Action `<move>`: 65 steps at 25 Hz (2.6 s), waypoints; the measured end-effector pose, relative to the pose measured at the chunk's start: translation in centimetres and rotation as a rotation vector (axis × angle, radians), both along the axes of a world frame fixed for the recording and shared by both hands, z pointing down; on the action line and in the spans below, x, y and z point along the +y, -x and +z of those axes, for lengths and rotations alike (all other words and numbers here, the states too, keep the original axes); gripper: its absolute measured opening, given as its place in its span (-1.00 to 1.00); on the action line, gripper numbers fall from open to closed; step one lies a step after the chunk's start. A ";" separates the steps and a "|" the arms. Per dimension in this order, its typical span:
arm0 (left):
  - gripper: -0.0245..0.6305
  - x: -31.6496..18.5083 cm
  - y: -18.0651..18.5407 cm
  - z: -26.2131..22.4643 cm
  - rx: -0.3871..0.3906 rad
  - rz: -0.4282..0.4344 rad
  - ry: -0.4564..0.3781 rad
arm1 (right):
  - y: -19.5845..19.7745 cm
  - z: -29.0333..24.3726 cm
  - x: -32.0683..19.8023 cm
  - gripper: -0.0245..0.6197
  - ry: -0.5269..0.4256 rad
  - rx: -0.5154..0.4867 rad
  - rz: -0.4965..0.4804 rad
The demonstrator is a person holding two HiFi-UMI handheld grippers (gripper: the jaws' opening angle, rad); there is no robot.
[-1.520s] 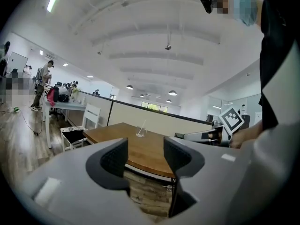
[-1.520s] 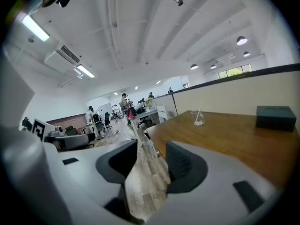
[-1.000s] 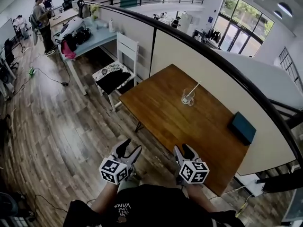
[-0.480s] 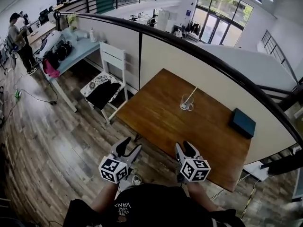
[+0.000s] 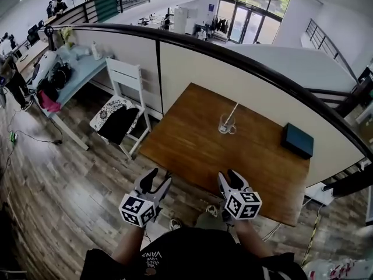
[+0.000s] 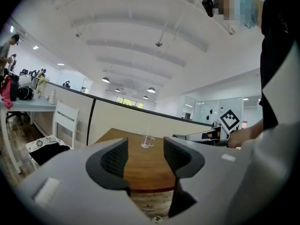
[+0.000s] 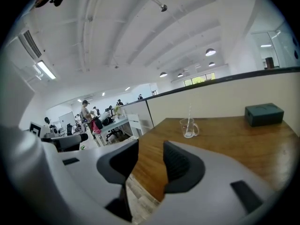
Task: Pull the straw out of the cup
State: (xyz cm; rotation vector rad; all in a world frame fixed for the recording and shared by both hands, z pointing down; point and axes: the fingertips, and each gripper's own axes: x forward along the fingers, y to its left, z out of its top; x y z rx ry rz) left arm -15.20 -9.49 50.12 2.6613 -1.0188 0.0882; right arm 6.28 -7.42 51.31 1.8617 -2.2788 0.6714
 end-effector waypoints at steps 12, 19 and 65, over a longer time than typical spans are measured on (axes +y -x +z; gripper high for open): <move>-0.25 -5.6 -5.6 0.8 0.009 -0.004 0.035 | -6.1 -0.8 -8.0 -0.44 0.004 0.044 0.000; -0.25 -9.1 -8.5 1.1 0.012 -0.031 0.035 | -9.7 -1.4 -13.1 -0.44 -0.008 0.083 -0.031; -0.25 -12.4 -12.0 6.8 -0.084 -0.101 0.183 | -17.5 8.0 -31.7 -0.48 0.053 -0.047 0.036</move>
